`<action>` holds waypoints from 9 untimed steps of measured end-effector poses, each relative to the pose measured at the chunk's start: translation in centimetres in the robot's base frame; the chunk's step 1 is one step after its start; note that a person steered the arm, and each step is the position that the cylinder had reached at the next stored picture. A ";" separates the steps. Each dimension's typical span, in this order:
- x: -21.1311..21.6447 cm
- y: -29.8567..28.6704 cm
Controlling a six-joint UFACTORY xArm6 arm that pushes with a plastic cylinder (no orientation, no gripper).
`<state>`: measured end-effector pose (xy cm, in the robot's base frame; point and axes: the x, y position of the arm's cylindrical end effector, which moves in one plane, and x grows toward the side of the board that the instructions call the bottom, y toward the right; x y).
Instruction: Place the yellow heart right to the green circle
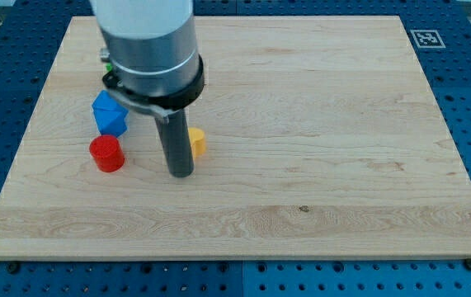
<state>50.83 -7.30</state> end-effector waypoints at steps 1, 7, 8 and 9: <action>-2.9 1.3; -10.5 -1.7; -14.0 -2.3; -17.3 -2.3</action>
